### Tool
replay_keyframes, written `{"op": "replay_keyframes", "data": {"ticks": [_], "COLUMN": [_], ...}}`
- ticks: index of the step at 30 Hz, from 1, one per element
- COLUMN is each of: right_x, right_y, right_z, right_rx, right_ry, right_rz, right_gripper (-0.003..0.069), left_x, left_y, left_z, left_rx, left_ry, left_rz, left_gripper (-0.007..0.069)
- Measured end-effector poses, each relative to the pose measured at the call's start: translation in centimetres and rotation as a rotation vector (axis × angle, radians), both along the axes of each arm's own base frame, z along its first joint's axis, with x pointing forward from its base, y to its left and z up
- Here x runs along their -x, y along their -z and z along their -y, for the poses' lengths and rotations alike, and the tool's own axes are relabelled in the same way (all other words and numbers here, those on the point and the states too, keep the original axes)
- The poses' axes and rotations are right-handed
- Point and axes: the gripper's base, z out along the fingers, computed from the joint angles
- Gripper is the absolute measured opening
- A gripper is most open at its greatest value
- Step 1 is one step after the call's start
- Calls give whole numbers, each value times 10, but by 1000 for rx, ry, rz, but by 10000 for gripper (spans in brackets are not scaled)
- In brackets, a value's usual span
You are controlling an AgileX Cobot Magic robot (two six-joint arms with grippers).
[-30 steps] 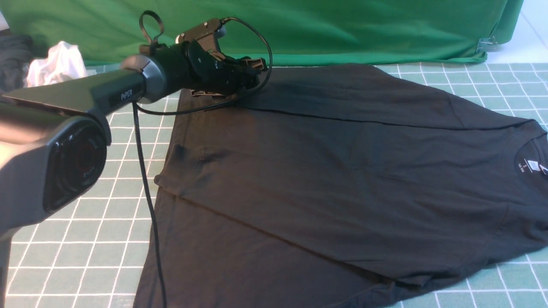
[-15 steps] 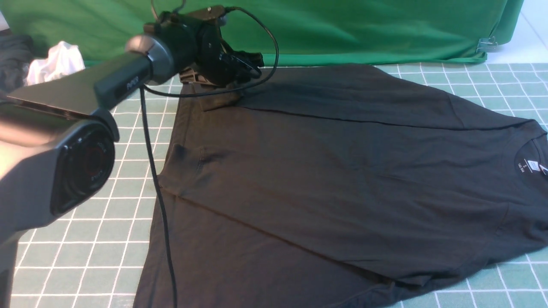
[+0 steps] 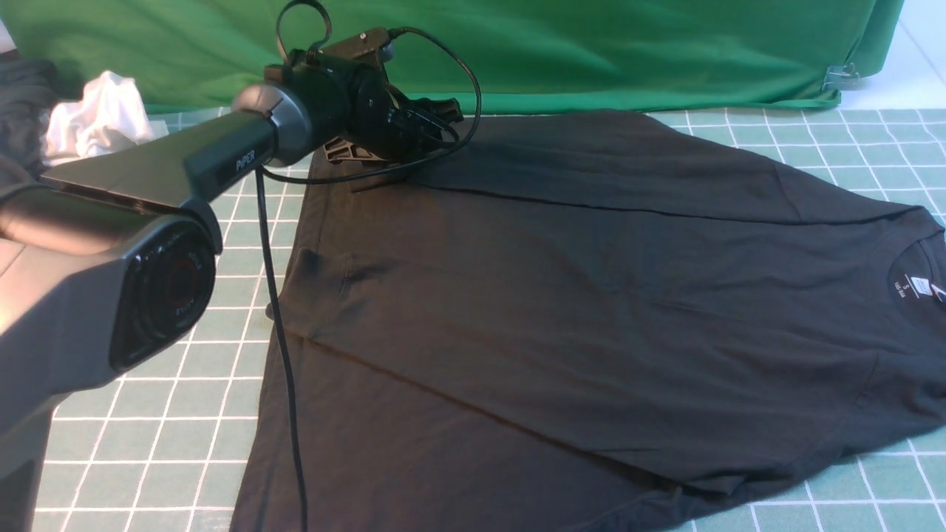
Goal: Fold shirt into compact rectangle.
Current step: 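Grab the top left corner of the dark shirt with the left gripper, then fold the left side of the dark shirt inward over its body with the left gripper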
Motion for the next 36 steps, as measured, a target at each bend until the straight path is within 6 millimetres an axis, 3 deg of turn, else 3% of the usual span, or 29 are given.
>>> {"op": "replay_keyframes", "data": {"ticks": [11, 15, 19, 23, 27, 31, 32, 36], "right_x": [0, 0, 0, 0, 0, 0, 0, 0], "right_y": [0, 0, 0, 0, 0, 0, 0, 0], "right_z": [0, 0, 0, 0, 0, 0, 0, 0], "right_rx": [8, 10, 12, 13, 13, 25, 26, 33], "right_ry": [-4, -6, -7, -7, -8, -15, -16, -20], "right_rz": [3, 6, 6, 4, -1, 0, 1, 1], "right_gripper": [69, 75, 80, 86, 90, 92, 92, 93], "left_x": [-1, -3, -4, -3, 3, 22, 23, 54], "left_y": [9, 13, 16, 10, -22, -83, -81, -119], "left_z": [-4, -4, -6, -7, -9, -14, -14, -18], "left_rx": [-18, -35, -61, -70, -79, -90, -95, -108], "left_ry": [2, 13, 21, 23, 28, 32, 33, 68], "left_rz": [-13, -5, -2, -3, 6, -3, -24, -171], "left_gripper": [327, 234, 57, 15, 11, 11, 11, 11]}}
